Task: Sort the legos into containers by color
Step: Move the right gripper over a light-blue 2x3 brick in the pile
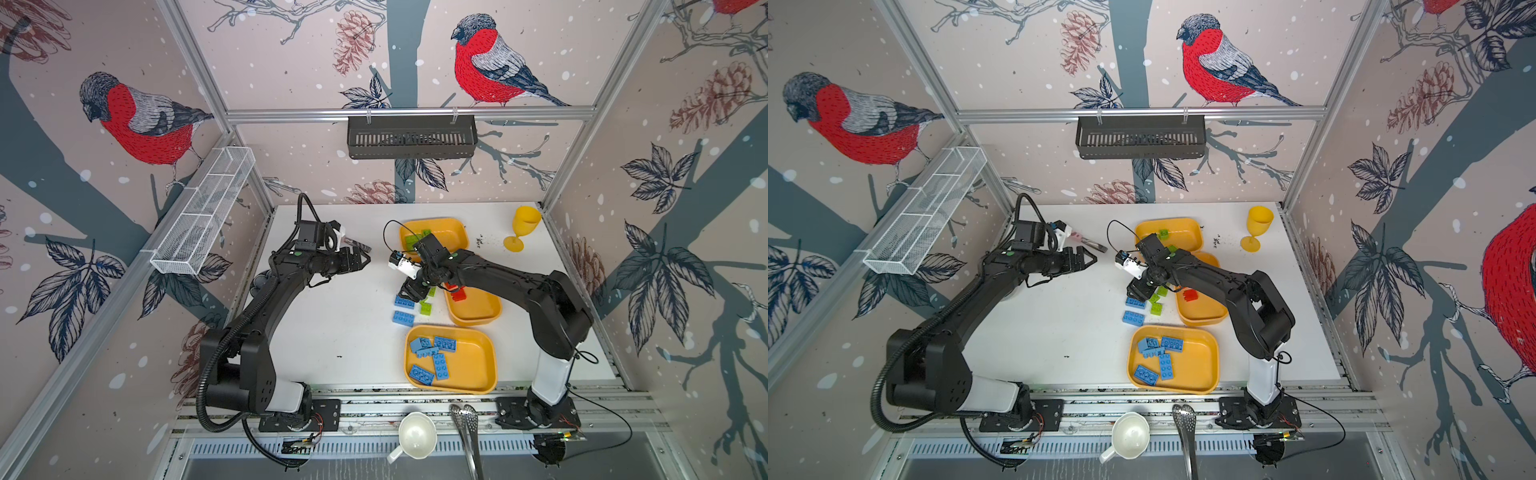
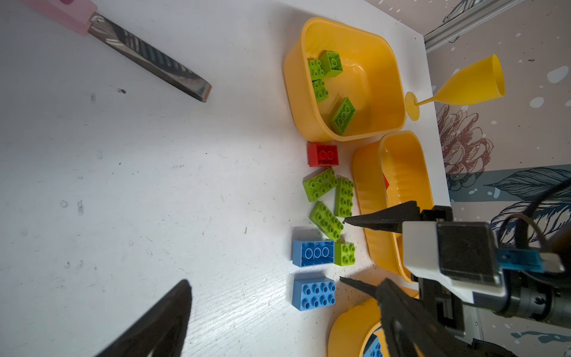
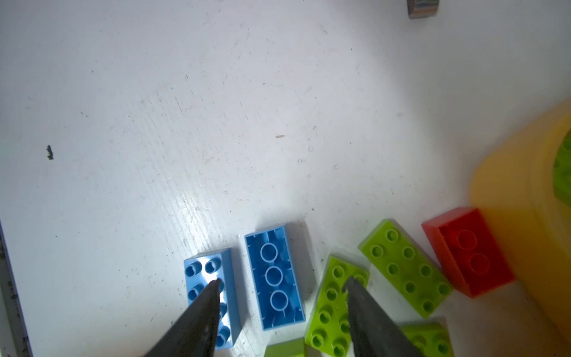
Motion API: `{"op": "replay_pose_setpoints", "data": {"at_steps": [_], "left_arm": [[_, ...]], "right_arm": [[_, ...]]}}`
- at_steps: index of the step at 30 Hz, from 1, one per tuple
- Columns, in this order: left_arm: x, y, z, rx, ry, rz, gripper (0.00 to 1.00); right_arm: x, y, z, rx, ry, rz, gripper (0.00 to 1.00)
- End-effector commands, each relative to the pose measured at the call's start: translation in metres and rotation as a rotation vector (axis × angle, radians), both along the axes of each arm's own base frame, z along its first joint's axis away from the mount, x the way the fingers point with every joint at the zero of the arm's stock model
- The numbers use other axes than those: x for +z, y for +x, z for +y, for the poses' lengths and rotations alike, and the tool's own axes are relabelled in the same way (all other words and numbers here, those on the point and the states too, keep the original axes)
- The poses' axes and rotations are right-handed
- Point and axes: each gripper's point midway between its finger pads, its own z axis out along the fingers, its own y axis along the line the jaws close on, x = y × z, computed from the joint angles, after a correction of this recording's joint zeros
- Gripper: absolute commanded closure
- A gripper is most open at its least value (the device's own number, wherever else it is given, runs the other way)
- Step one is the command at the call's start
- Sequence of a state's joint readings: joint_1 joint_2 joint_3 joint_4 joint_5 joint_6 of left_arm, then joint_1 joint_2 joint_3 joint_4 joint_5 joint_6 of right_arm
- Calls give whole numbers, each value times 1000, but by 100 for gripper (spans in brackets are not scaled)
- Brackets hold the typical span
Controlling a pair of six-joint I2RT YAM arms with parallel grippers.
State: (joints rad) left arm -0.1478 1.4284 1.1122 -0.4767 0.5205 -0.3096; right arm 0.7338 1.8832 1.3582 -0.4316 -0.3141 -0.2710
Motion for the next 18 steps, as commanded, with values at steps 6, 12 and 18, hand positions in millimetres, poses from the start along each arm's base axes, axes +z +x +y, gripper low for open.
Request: {"op": "replay_pose_setpoints", "data": {"at_steps": [6, 12, 18], "left_arm": [[-1, -3, 2, -12, 17, 0, 7], [-3, -4, 2, -12, 12, 6, 7], [-3, -3, 2, -10, 13, 7, 7]], "right_arm": [[-35, -14, -9, 119, -142, 6, 41], [-50, -12, -11, 122, -195, 10, 46], [-56, -13, -7, 139, -210, 6, 54]]}}
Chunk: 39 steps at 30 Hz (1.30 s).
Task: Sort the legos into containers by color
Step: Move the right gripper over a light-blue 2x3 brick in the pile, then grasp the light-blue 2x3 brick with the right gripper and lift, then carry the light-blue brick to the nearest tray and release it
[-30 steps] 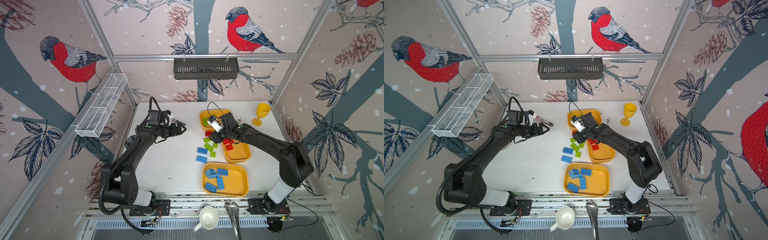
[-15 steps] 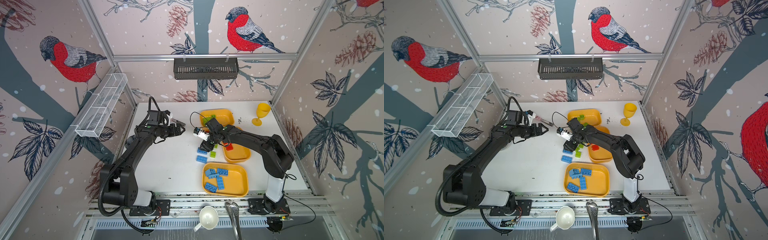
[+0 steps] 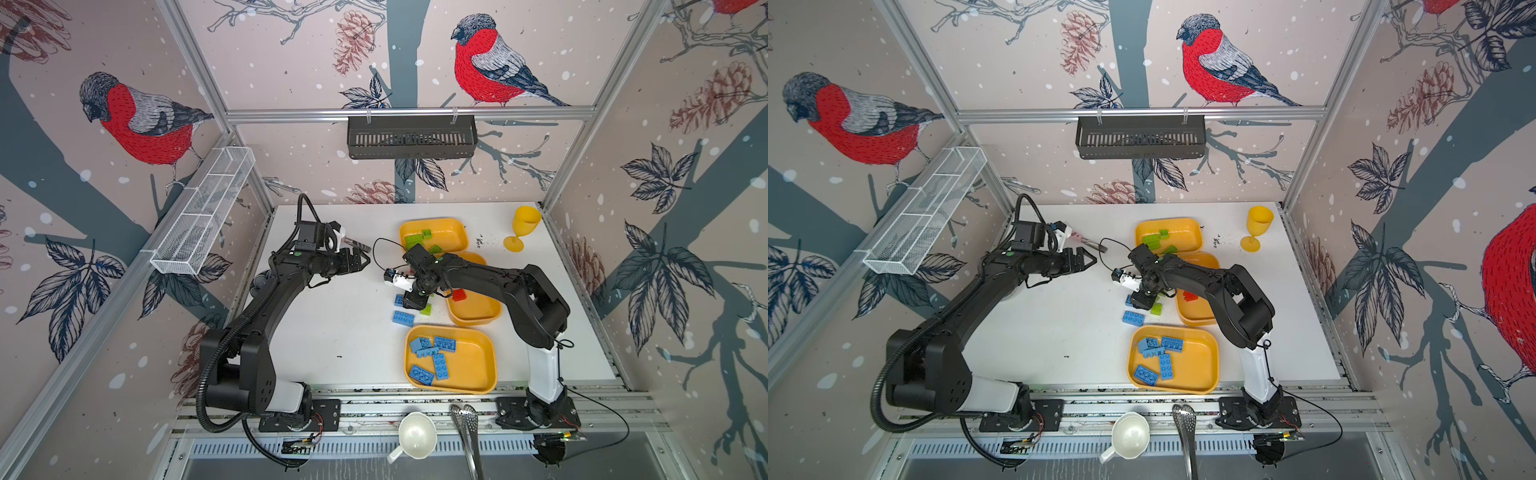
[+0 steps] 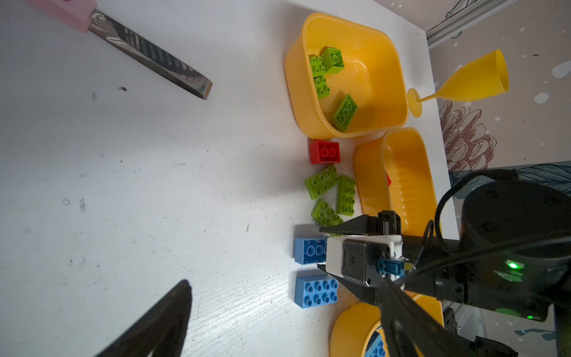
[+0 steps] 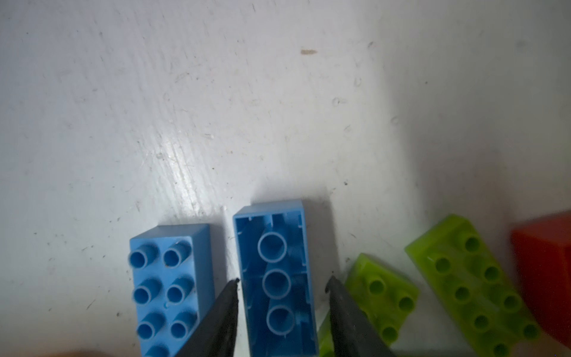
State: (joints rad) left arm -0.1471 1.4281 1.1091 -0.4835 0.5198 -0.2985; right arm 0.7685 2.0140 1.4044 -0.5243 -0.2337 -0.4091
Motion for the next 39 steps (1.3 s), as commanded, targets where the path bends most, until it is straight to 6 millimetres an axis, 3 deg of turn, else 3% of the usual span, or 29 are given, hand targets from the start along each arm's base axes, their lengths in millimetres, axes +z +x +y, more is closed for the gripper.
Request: {"op": "replay_pose_setpoints", "data": {"at_steps": [1, 7, 11, 14, 18, 24, 27, 33, 39], "left_arm": [[-1, -2, 1, -4, 6, 4, 7], [-2, -2, 1, -5, 6, 5, 7], [-3, -2, 1, -10, 7, 6, 7], [-2, -3, 0, -12, 3, 6, 7], [-2, -4, -3, -22, -17, 5, 7], [-1, -1, -7, -35, -39, -3, 7], [-1, 0, -8, -45, -44, 0, 7], [1, 1, -14, -64, -74, 0, 7], [4, 0, -20, -90, -117, 0, 7]], "right_arm": [[-3, -1, 1, 22, -23, -14, 55], [-9, -2, 6, 32, -31, -20, 60], [-3, 1, 7, 14, -23, -29, 70], [14, 3, 8, -6, 9, -41, 73], [56, 7, 5, -69, 113, -52, 75], [93, -3, -34, -131, 127, -83, 75], [107, -19, -54, -125, 124, -85, 75], [114, -75, -89, -53, 88, -42, 75], [99, -132, -122, 51, 15, -51, 73]]}}
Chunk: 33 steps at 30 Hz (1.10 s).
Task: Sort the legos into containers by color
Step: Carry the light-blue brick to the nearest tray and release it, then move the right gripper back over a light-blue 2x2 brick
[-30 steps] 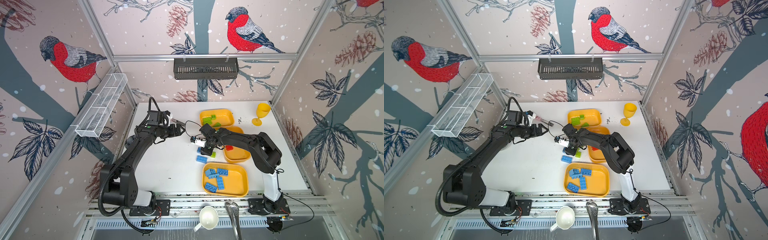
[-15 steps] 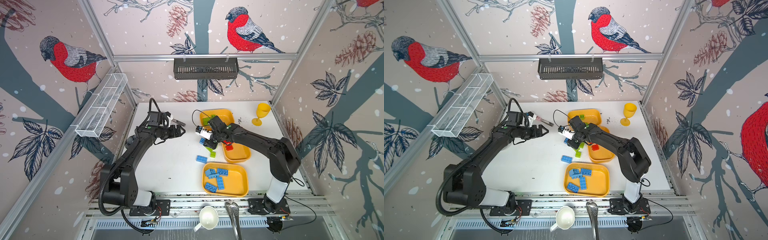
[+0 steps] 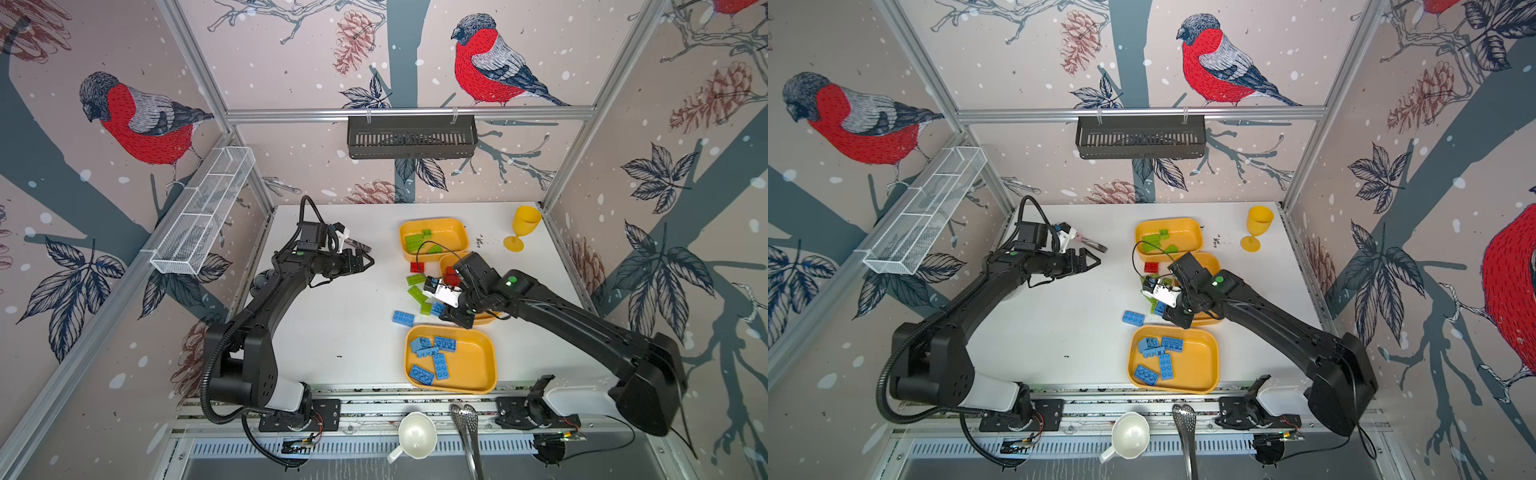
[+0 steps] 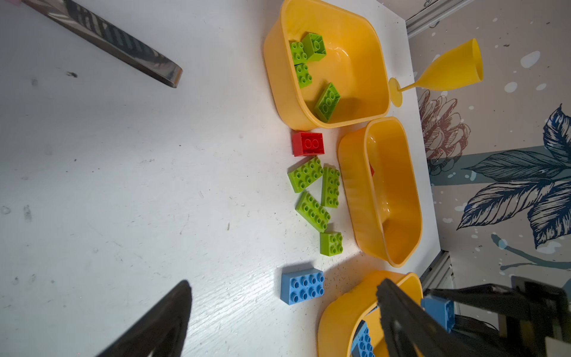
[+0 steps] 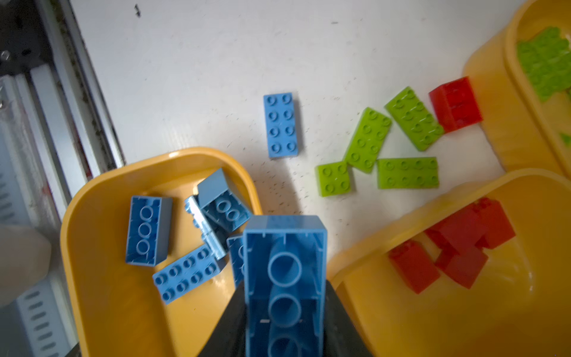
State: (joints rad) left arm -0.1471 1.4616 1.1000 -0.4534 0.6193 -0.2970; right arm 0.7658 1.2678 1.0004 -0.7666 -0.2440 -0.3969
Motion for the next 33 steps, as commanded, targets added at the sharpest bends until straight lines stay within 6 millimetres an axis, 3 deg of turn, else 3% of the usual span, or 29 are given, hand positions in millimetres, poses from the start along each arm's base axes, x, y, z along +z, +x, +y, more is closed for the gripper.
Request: {"op": "replay_pose_setpoints", "data": {"at_steps": [1, 7, 13, 18, 22, 27, 31, 33], "left_arm": [[9, 1, -8, -30, -49, -22, 7], [7, -1, -9, -37, -56, -9, 7], [10, -2, -10, -36, -67, -7, 7], [7, -5, -8, -36, -55, 3, 7], [9, -6, -8, -36, -54, -2, 7], [8, -6, -7, -42, -44, -2, 6], [9, -3, -7, -41, -38, -1, 6], [9, -3, -6, -43, -34, -3, 6]], "right_arm": [[-11, -25, -22, 63, -90, -12, 73], [-45, -62, -41, 176, -201, 9, 71], [-66, -68, -36, 228, -226, -15, 62], [-66, -57, -21, 213, -185, -41, 46], [-47, -47, -5, 194, -119, -65, 33], [-7, -7, 30, 82, 54, -128, 31], [1, 26, 64, 17, 123, -113, 31], [-8, 35, 82, 25, 113, -72, 30]]}}
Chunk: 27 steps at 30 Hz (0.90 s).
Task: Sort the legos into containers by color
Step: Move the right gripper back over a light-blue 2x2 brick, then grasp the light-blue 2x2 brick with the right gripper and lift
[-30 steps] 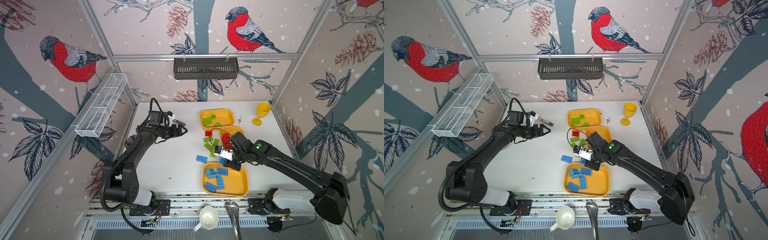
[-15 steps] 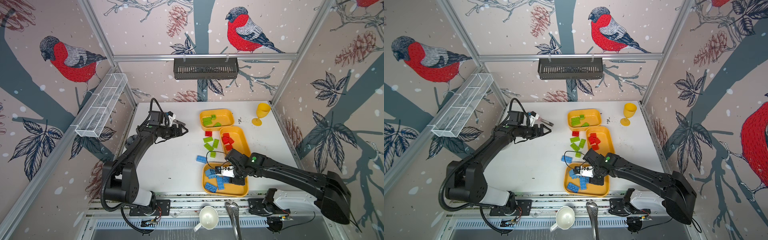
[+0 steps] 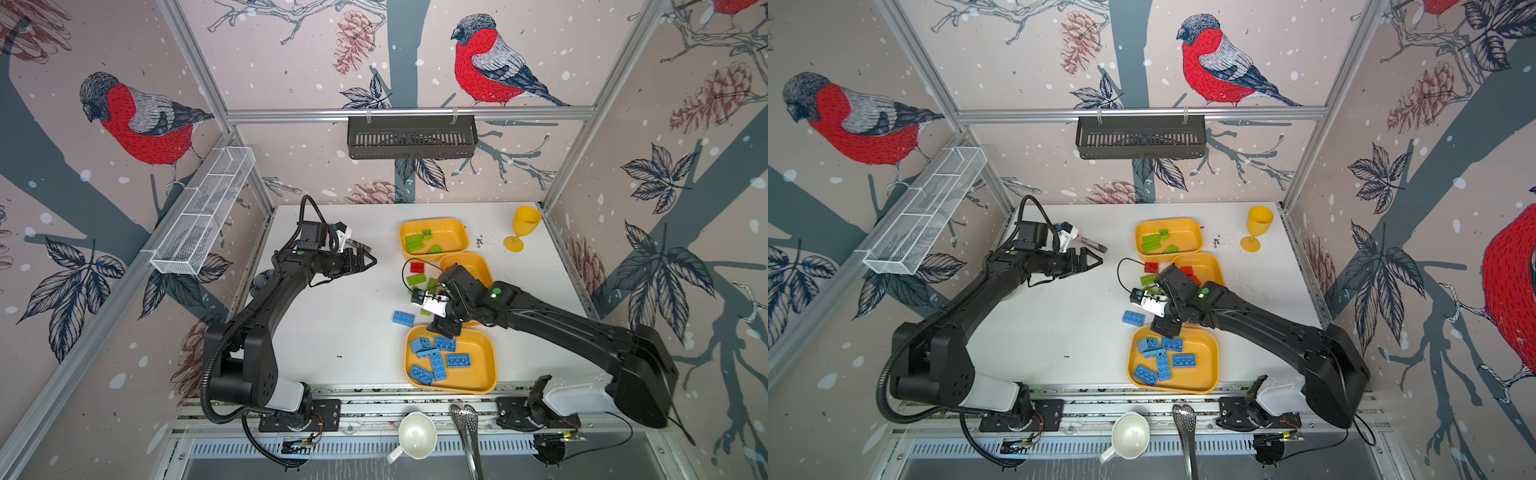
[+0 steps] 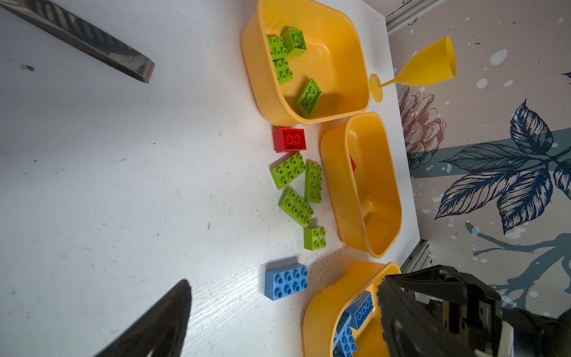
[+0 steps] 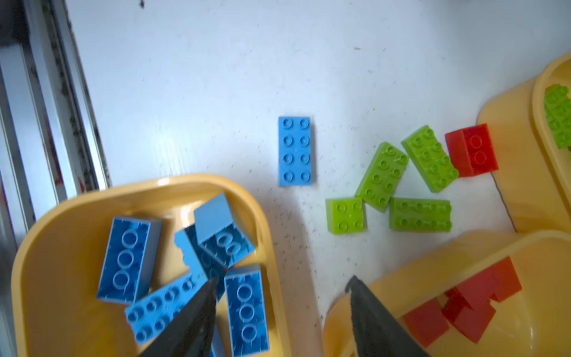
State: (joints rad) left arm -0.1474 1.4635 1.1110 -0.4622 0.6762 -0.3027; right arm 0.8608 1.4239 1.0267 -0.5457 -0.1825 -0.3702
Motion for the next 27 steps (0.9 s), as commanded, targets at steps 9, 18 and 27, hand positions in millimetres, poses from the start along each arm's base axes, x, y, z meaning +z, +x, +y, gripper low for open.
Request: {"op": "replay_pose_setpoints", "data": {"at_steps": [9, 18, 27], "left_arm": [[-4, -11, 11, 12, 53, -11, 6], [-12, -23, 26, 51, 76, 4, 5], [-15, -21, 31, 54, 83, 12, 5]], "right_arm": [[-53, 39, 55, 39, -119, 120, 30], [-84, 39, 67, 108, -187, 187, 29], [-110, 40, 60, 125, -288, 154, 33]]}}
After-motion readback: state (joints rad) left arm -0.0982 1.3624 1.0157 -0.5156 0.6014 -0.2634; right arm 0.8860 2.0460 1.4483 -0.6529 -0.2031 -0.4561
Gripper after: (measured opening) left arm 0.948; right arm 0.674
